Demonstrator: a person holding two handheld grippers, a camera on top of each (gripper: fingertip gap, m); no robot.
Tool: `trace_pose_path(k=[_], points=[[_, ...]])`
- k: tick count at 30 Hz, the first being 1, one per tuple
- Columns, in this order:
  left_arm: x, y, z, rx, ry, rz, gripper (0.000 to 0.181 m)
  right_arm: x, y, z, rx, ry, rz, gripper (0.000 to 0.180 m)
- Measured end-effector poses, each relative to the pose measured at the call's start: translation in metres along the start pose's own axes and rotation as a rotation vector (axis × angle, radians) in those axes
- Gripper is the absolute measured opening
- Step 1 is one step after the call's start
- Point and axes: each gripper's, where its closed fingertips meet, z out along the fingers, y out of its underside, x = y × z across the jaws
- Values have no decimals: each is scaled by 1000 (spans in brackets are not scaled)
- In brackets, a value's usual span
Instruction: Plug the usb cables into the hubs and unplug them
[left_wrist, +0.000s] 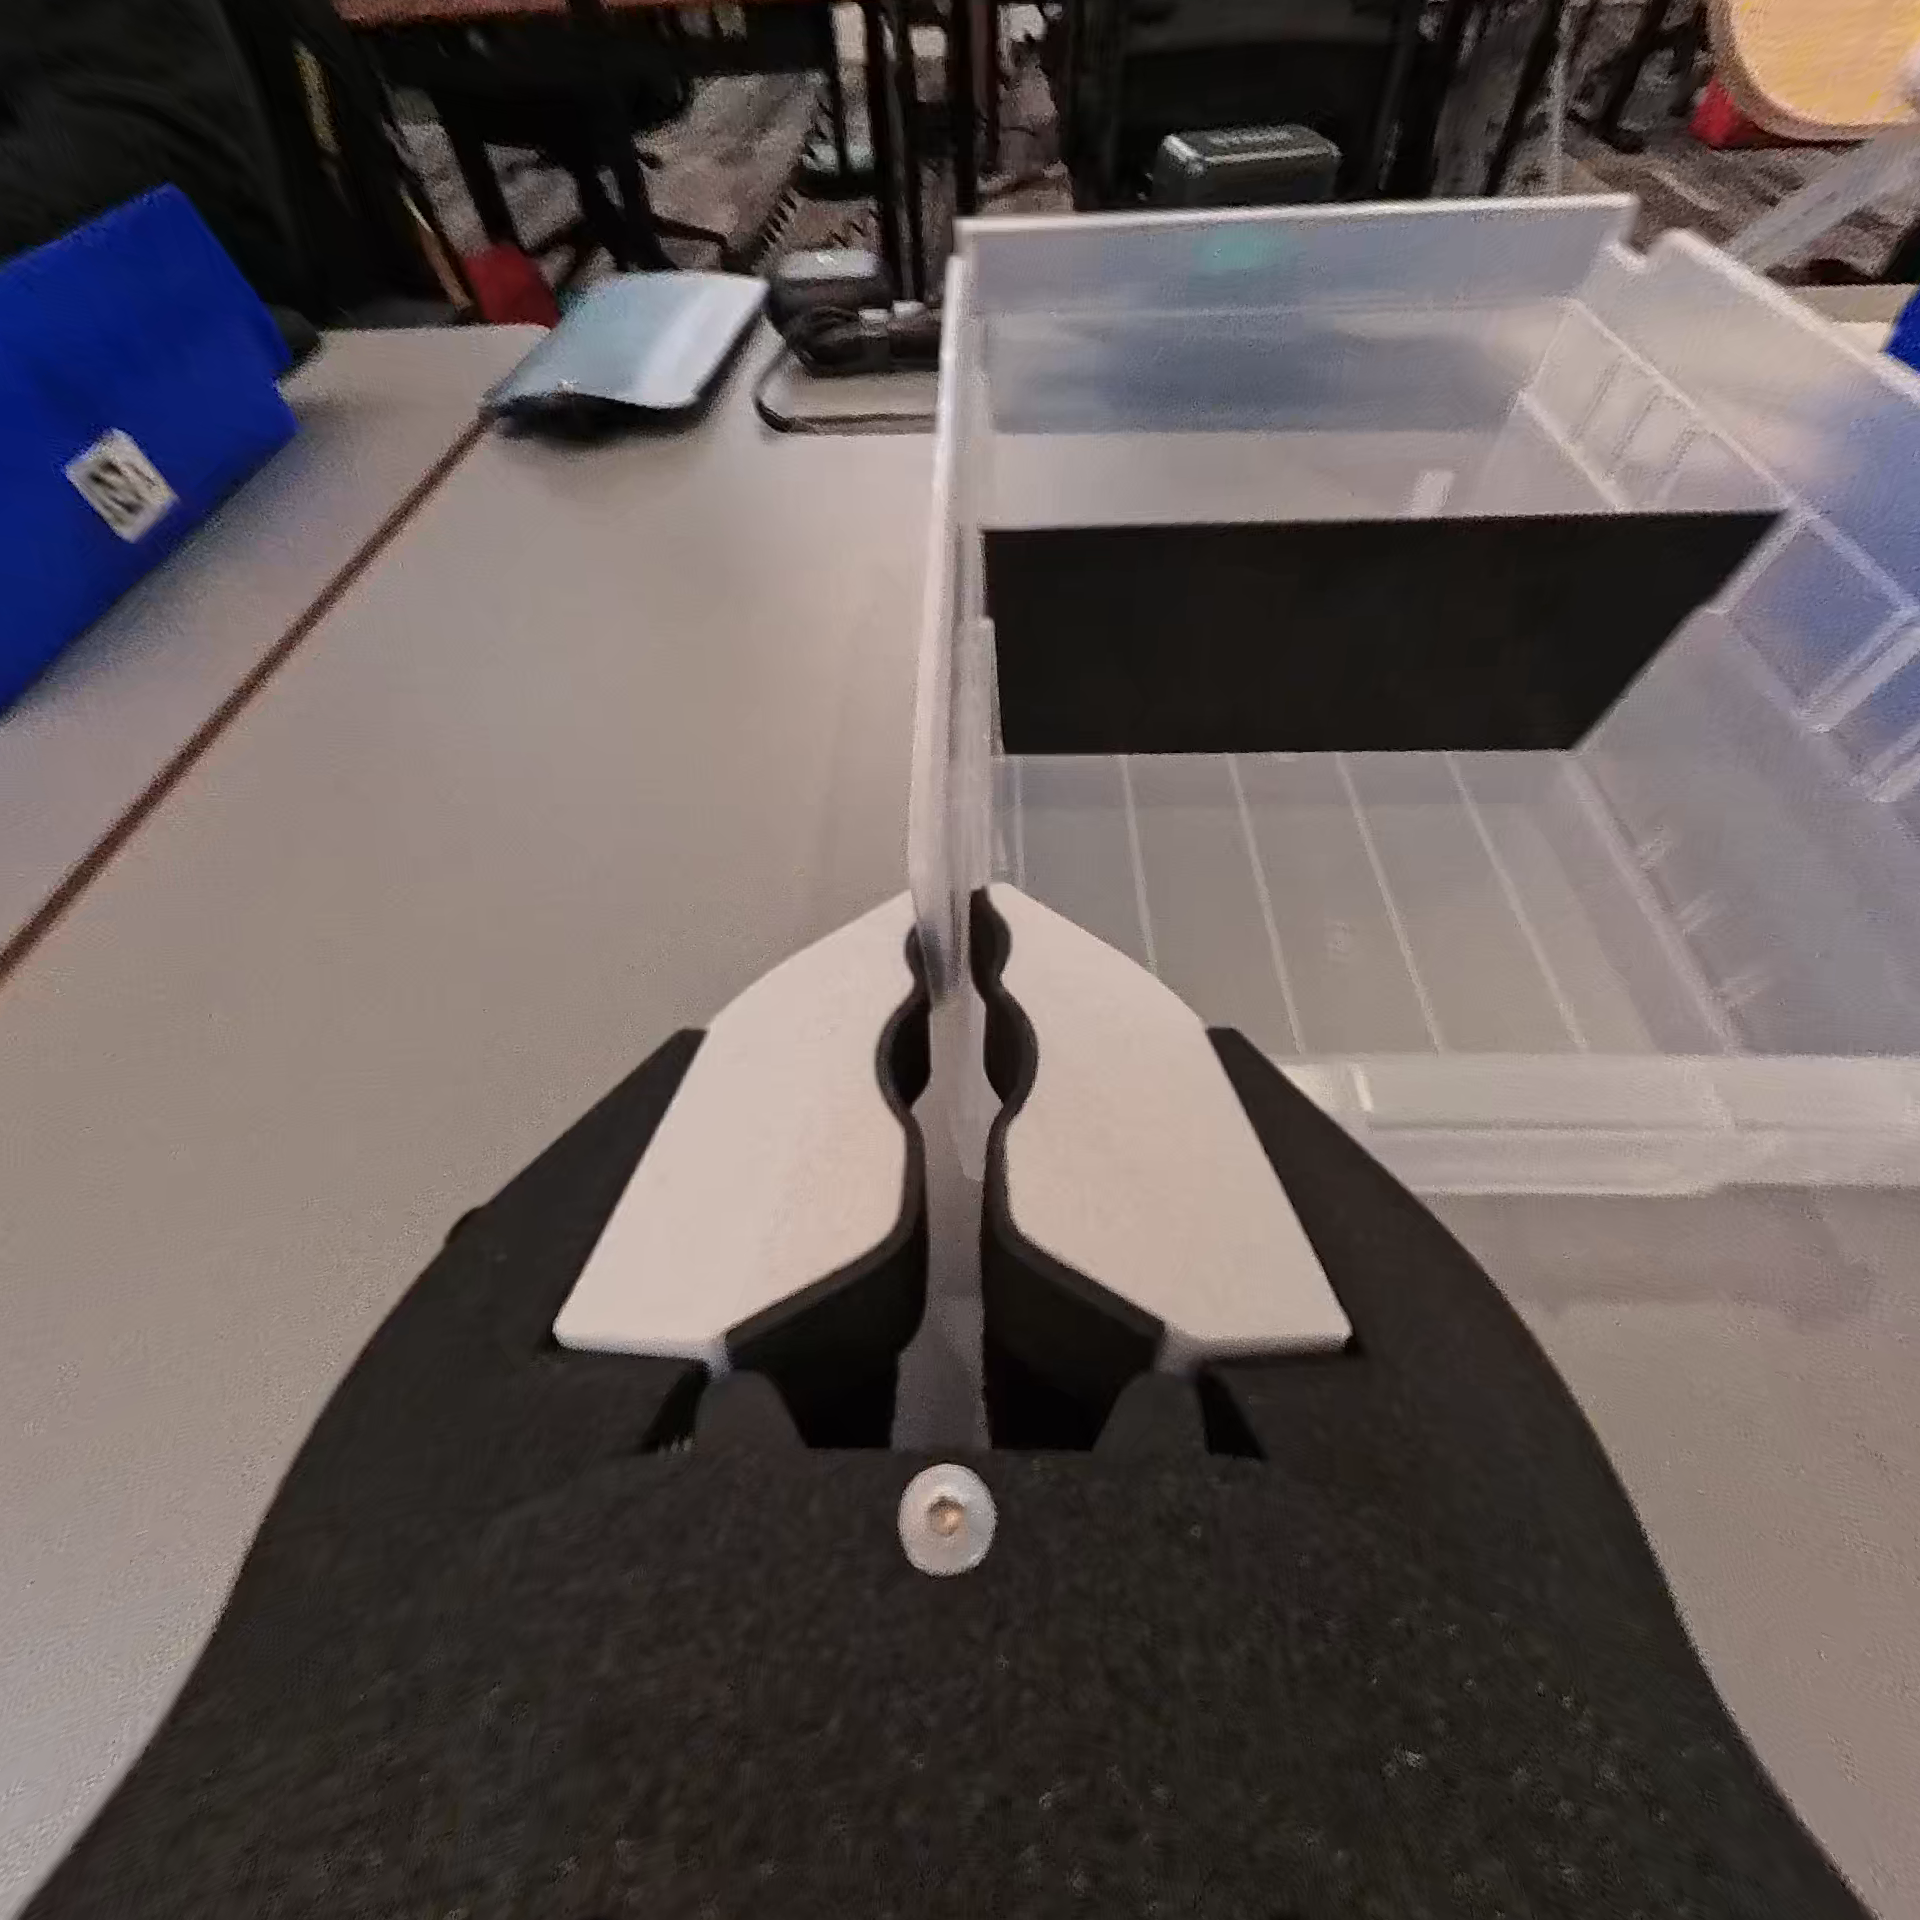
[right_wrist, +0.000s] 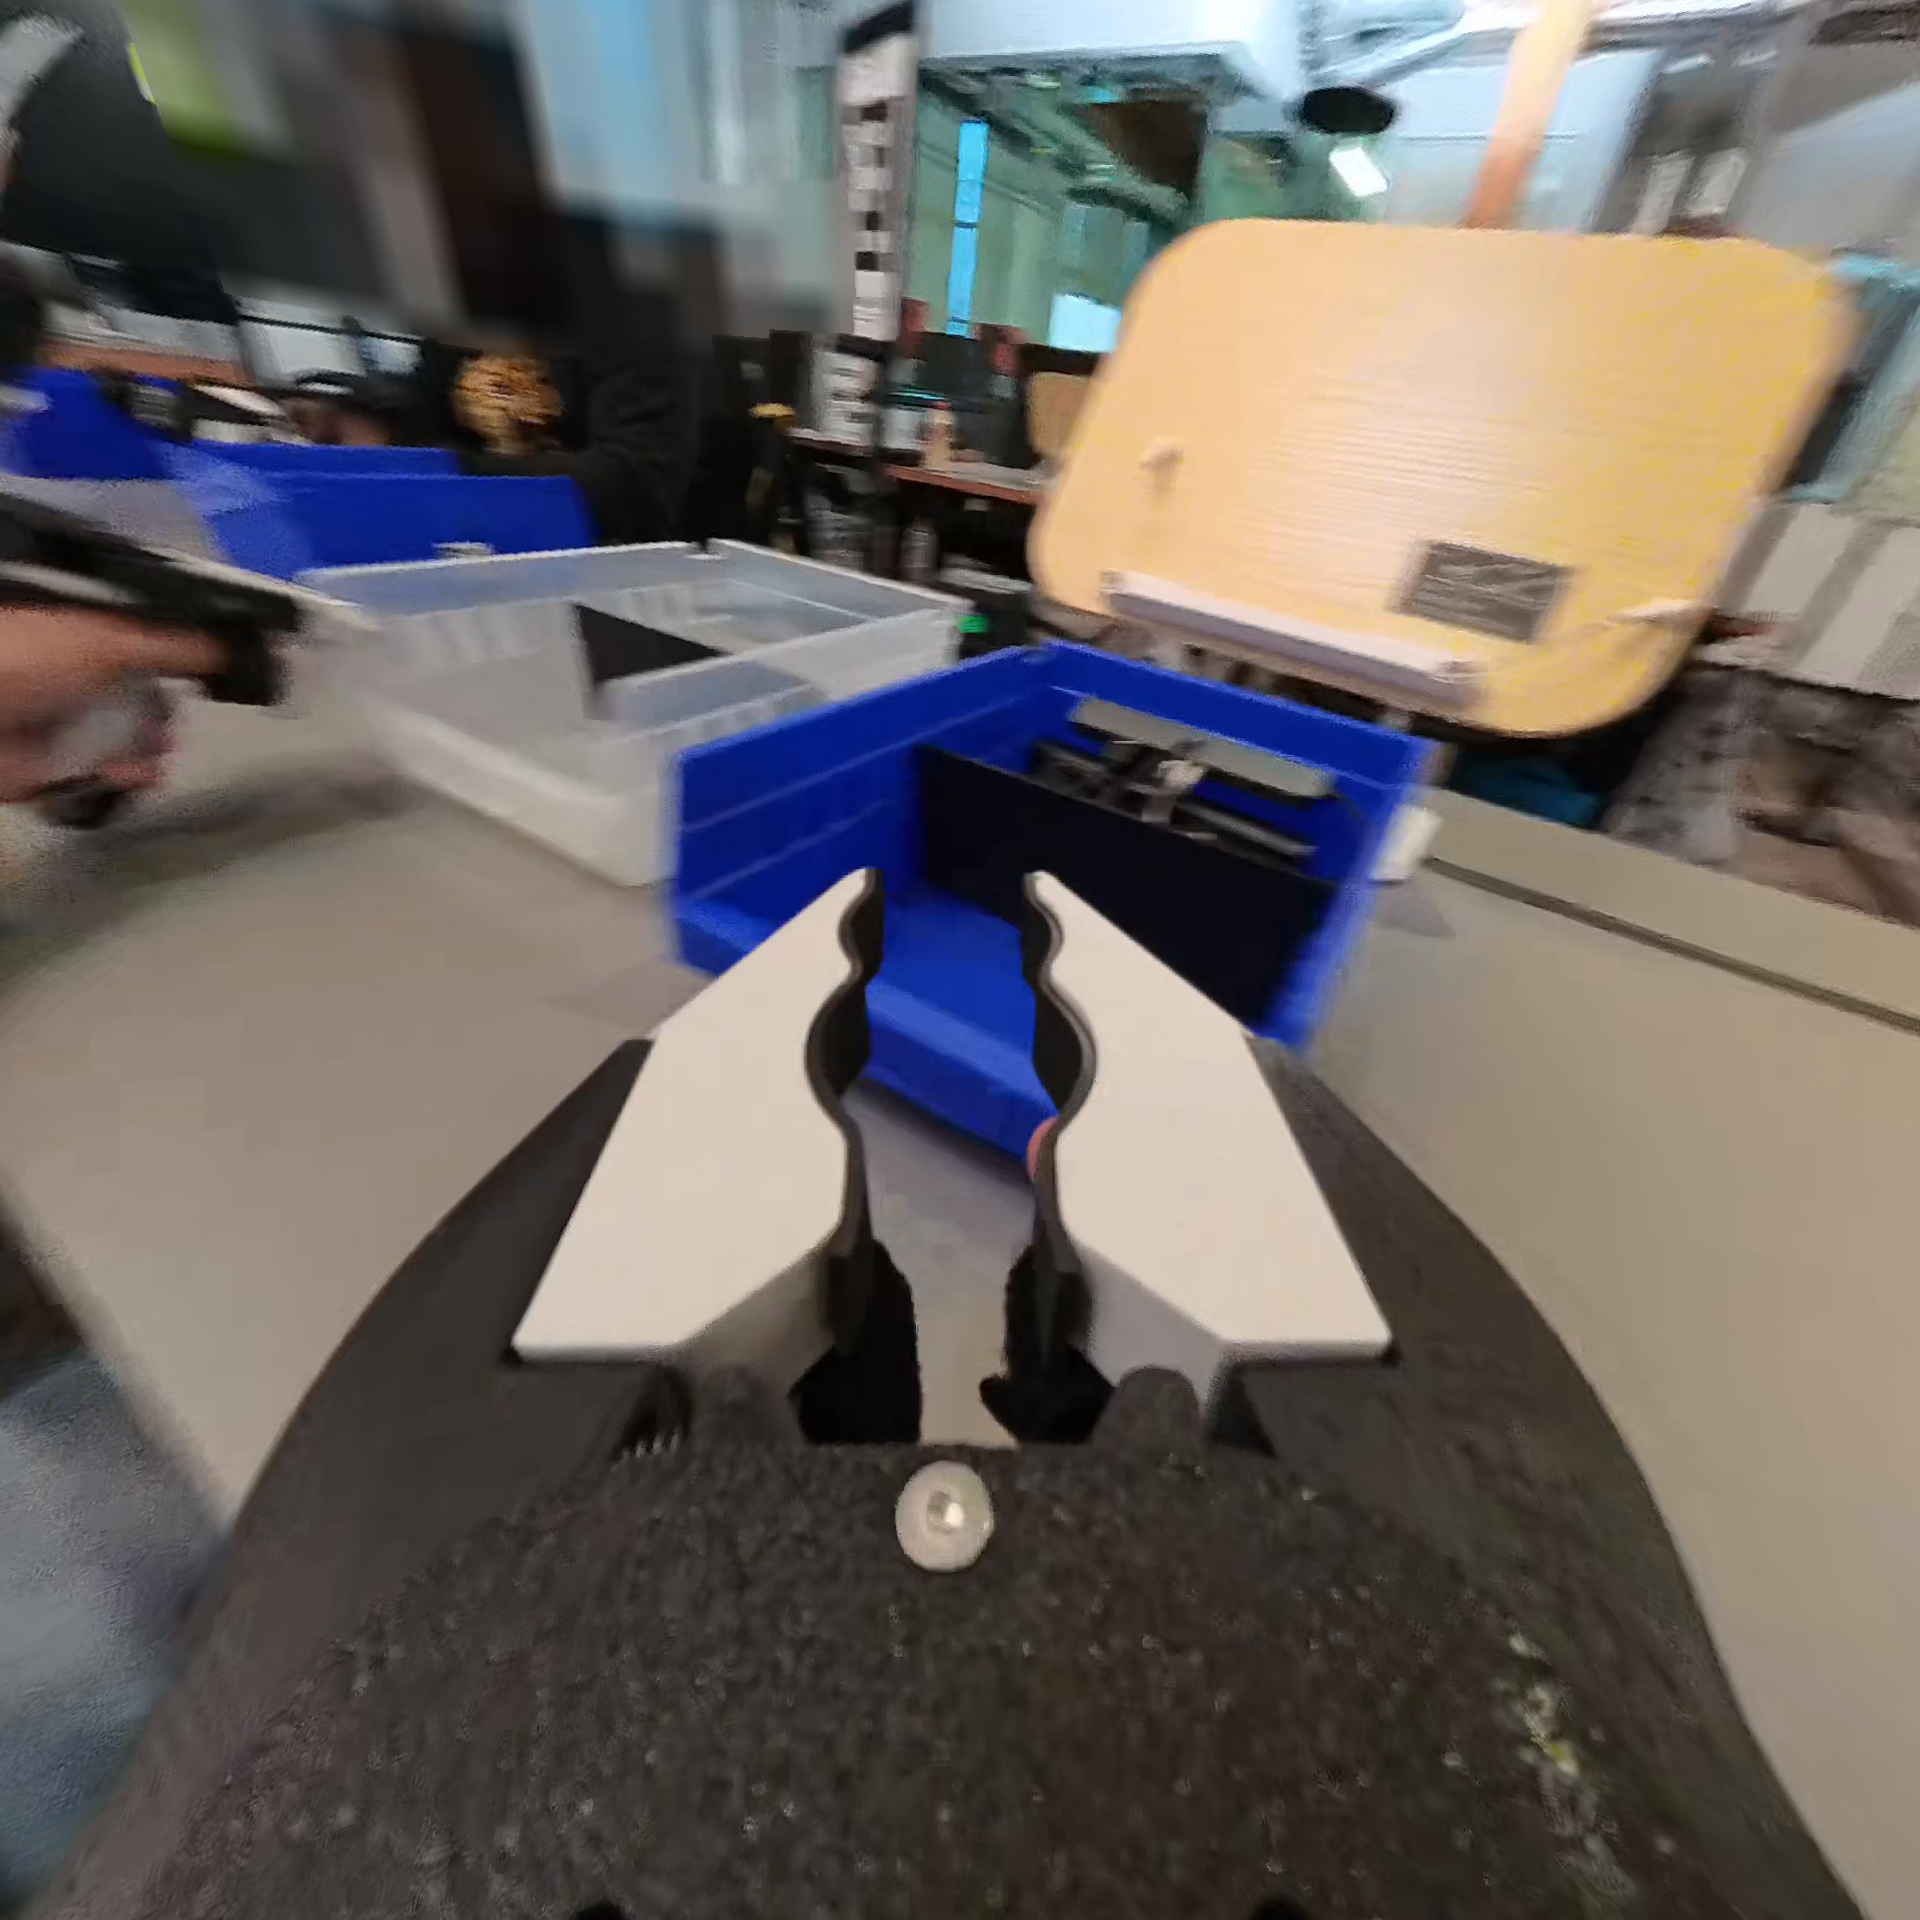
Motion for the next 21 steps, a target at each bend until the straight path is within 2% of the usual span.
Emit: trace_pose_path(k=[3, 5, 8, 13, 14, 16, 17, 21], points=[[10, 9, -18, -58, 54, -68, 4, -77, 20, 5, -121, -242, 71, 29], [13, 18, -37, -85, 27, -74, 4, -120, 40, 13, -216, -339, 96, 33], [15, 37, -79, -146, -94, -50, 4, -151, 63, 41, -316, -320, 81, 41], [34, 59, -132, -151, -89, -76, 4, -167, 62, 96, -368, -180, 217, 51], [37, 62, -140, -144, -82, -73, 4, -164, 62, 104, -377, -129, 178, 45], [47, 65, -154, -103, -51, -65, 5, -160, 67, 112, -412, -47, 129, 14], [51, 65, -162, -73, -52, -56, 5, -154, 66, 112, -418, -5, 86, 6], [60, 47, -195, 48, -150, 38, 5, -156, 46, 103, -368, -57, 127, 4]])
